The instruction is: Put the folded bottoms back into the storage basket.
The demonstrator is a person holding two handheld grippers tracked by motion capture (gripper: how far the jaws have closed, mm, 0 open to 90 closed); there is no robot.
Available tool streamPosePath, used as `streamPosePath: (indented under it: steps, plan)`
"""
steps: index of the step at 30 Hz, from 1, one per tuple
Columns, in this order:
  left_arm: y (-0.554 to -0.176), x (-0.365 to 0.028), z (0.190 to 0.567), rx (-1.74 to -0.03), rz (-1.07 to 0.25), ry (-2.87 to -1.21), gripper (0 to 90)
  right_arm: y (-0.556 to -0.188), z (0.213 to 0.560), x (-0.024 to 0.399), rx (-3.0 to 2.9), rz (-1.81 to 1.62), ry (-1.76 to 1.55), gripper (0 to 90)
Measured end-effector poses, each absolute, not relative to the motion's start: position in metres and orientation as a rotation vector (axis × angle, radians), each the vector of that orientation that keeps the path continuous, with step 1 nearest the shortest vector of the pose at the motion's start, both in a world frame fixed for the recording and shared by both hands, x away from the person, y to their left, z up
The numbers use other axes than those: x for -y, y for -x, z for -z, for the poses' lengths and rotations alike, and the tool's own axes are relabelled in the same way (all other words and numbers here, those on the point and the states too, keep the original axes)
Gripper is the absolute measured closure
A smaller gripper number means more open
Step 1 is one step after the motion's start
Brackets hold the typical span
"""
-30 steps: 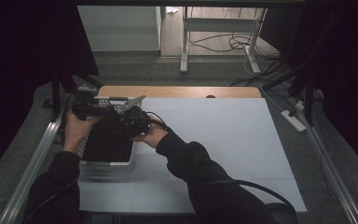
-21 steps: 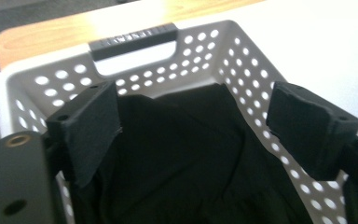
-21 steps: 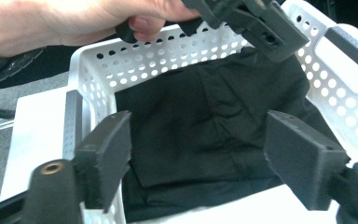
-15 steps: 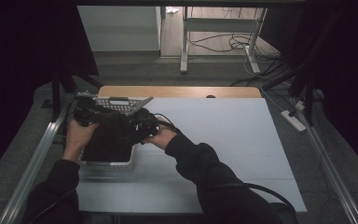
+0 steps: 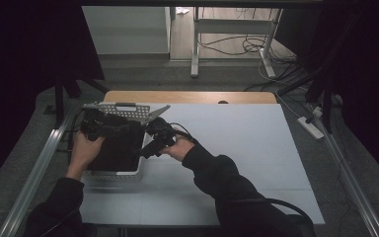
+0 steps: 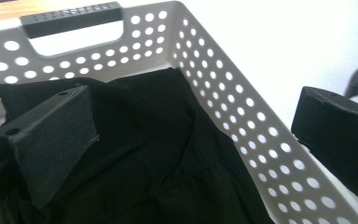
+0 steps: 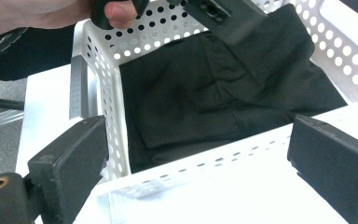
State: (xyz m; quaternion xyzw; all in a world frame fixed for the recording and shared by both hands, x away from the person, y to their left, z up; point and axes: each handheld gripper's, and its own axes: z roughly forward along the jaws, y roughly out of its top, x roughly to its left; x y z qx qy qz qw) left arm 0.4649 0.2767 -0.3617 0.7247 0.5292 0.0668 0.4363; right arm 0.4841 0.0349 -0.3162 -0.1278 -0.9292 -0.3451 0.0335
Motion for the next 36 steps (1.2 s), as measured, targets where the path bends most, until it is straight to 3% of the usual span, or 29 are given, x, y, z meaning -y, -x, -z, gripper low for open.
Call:
streamPosePath:
  steps: [36]
  plan:
    - [-0.421,-0.262,0.366,-1.27,-0.127,-1.83,0.0,-0.472,0.314,0.034,2.874,1.086,0.455,1.1]
